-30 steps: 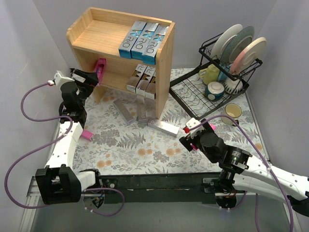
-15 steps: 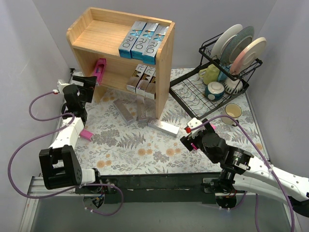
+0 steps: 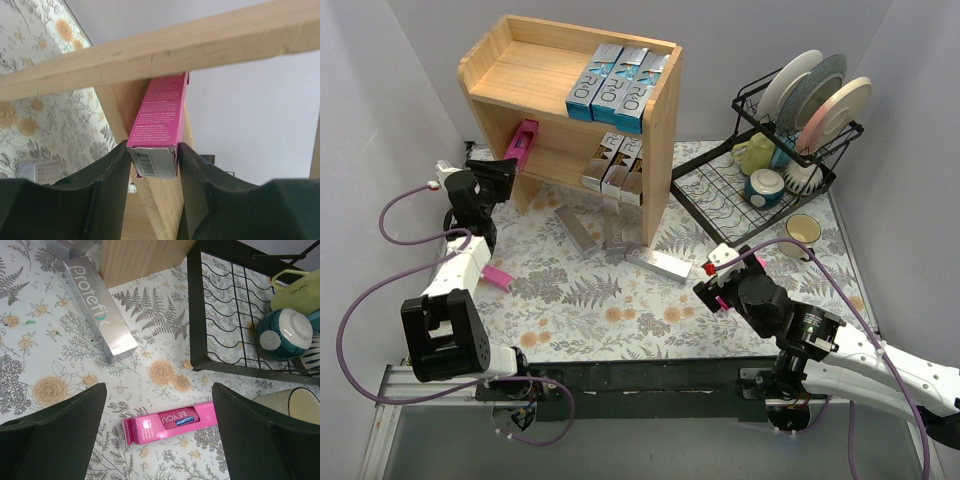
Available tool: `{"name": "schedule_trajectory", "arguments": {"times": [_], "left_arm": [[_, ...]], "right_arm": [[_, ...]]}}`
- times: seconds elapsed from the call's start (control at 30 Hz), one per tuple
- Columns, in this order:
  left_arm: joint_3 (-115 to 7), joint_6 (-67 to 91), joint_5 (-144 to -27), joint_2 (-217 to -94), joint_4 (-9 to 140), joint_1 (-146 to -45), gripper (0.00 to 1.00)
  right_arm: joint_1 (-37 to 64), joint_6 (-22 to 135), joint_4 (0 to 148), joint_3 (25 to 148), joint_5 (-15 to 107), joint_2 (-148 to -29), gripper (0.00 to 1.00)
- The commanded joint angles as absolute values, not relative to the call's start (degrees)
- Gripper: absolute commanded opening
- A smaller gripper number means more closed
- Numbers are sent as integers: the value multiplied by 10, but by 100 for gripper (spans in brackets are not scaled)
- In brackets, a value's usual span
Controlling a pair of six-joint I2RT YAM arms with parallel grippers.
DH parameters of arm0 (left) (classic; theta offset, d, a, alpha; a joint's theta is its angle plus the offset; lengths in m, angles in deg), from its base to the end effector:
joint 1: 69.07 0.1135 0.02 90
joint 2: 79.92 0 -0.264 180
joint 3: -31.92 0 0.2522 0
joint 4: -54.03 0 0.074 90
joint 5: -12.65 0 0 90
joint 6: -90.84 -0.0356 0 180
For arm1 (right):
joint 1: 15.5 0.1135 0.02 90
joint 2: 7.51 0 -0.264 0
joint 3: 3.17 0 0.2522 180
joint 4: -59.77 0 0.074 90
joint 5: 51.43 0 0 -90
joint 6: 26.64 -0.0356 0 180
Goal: Place and organize the toothpastes onto the shelf
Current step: Adjust the toothpaste on the shelf.
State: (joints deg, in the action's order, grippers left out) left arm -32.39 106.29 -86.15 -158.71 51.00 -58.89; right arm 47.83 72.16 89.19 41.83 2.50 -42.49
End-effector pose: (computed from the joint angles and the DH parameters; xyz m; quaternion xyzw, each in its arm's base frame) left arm 0.3158 0.0512 0.2877 -0.6274 0.4522 -0.5064 0.3814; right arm 0.0856 0.1237 0.2746 -0.3122 0.7326 0.0271 0.6042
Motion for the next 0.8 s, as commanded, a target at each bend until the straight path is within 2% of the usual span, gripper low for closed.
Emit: {"name": "schedule_trajectory", "arguments": {"times": [0.0,0.2,0.4,0.5,0.53,0.77], "left_arm": [[-358,1064,-873,-1588,520,-566,37],[-388,1061,-887,-1614,530,-557,37],[-395,1065,-901,-1639,535,-556,46],[-394,1060,-900,-1641,541,-554,53],[-394,1059,-899,-1639,542,-554,61],[-410,1024,-870,-1621,574,-553,84]], "right_arm": [[476,718,872,419,10,-421,94],[476,718,872,419,10,-422,94],[476,718,872,419,8,-421,95],[476,718,872,418,8,-421,94],[476,719,872,418,9,-421,94],[476,718,872,418,11,-421,94]]}}
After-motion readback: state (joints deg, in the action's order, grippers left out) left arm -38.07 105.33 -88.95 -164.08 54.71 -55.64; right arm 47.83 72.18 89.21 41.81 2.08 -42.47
